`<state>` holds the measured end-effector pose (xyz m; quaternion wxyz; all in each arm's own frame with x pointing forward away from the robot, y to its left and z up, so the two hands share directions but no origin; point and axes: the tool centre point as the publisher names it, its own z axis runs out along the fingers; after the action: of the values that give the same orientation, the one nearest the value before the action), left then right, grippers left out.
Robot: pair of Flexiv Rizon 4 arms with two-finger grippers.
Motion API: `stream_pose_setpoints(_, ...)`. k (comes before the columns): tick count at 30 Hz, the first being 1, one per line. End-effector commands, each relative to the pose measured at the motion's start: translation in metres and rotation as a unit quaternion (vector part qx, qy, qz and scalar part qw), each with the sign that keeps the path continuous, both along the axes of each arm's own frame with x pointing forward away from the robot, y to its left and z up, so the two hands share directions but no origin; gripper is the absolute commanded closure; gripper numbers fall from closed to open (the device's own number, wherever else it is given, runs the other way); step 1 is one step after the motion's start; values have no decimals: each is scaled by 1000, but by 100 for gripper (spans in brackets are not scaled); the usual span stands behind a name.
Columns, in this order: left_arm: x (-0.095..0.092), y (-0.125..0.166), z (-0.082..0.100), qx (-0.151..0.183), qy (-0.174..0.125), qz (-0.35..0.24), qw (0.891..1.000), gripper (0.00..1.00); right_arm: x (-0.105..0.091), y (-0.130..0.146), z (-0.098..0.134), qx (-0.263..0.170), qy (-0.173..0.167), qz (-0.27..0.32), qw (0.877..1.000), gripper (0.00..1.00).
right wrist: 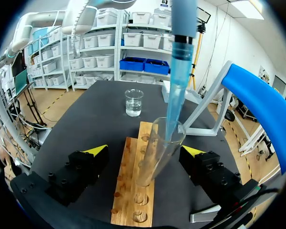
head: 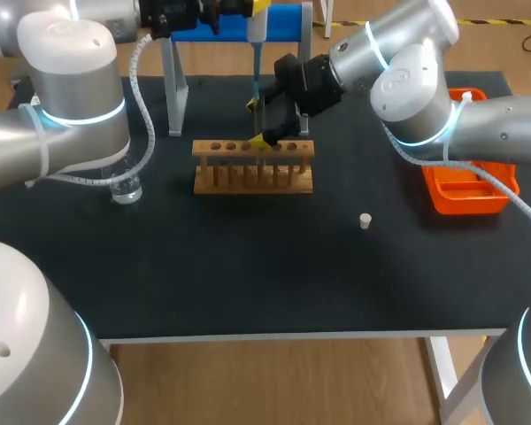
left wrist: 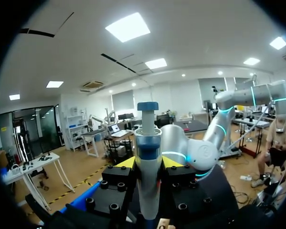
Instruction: Invert the test tube, pick up the pipette, mount the tip to pipette, aspirate from beaker and dispense into the tube, eject the tip, return the pipette, and cap with the stopper.
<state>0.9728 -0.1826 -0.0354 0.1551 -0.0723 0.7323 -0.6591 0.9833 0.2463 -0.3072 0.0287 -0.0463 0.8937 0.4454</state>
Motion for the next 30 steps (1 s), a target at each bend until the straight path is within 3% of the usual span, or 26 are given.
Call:
stream_pose_setpoints(1,-2,-4,0,3,-1,-4,1000,100,0,-1,1,-2,1,1,1000,0)
stream_pose_setpoints(30,-10,-13,-6,-2,12,-15,1000,100,0,-1,1,-2,1,1,1000,0)
